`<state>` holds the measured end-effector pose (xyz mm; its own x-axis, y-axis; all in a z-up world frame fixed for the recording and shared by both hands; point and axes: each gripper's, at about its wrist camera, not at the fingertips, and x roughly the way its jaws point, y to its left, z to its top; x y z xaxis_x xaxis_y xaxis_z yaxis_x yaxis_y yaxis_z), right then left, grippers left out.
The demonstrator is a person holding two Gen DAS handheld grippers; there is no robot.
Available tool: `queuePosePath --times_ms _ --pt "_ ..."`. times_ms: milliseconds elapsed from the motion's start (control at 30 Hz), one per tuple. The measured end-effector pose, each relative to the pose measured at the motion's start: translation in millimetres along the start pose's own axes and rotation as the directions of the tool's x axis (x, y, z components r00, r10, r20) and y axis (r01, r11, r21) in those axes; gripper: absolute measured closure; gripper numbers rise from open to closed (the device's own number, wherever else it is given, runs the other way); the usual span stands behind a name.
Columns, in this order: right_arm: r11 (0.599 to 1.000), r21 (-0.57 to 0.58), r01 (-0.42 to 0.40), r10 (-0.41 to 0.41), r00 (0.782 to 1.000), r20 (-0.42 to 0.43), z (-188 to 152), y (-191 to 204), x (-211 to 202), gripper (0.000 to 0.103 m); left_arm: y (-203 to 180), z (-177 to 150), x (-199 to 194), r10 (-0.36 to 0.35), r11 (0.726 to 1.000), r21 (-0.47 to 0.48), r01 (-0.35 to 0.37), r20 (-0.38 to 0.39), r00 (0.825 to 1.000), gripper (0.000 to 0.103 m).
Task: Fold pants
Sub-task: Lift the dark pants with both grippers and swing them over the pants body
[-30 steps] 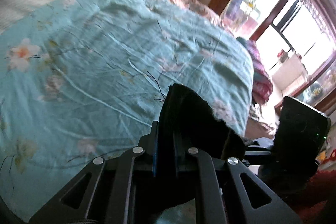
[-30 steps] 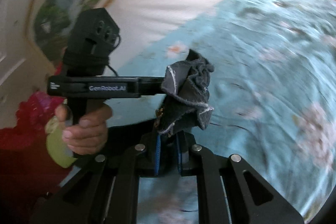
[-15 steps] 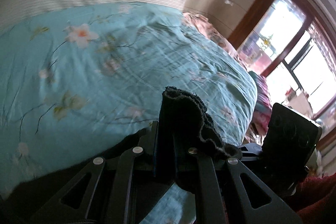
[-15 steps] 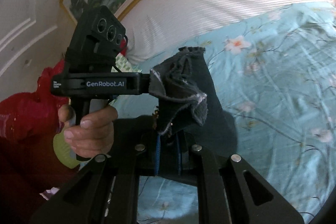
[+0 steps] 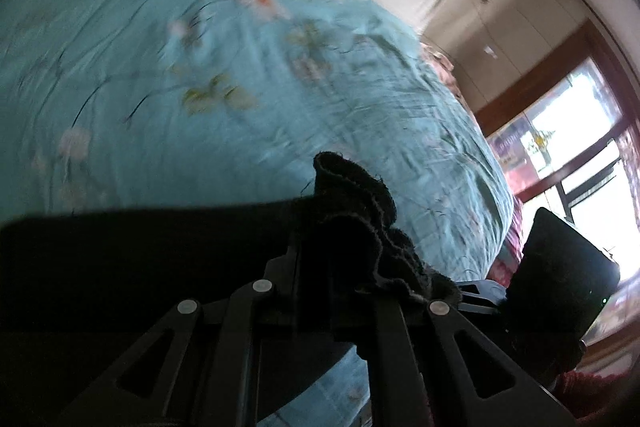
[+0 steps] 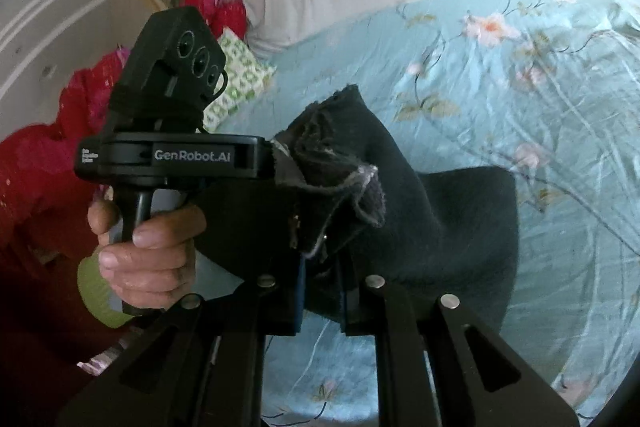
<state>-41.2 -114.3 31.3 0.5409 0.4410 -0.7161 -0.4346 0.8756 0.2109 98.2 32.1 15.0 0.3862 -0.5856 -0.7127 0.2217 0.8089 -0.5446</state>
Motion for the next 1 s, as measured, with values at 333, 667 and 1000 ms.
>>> queuePosePath --times_ms 333,667,1000 --pt "0.999 -0.032 0.017 -0.019 0.996 -0.084 -5.8 6.9 26.5 0.087 30.5 -17.4 -0.3 0.058 0.995 -0.08 -0.058 -0.003 0.998 0.097" --pt "1.0 -0.024 0.01 -0.012 0.993 -0.118 -5.9 7.9 36.8 0.077 42.2 -27.3 -12.3 0.096 0.988 -0.123 -0.092 0.026 0.995 0.096" --pt "0.998 -0.051 -0.039 0.031 0.99 -0.141 -6.5 23.8 42.5 0.06 55.0 -45.3 -42.5 0.154 0.968 -0.213 -0.135 0.078 0.985 0.09"
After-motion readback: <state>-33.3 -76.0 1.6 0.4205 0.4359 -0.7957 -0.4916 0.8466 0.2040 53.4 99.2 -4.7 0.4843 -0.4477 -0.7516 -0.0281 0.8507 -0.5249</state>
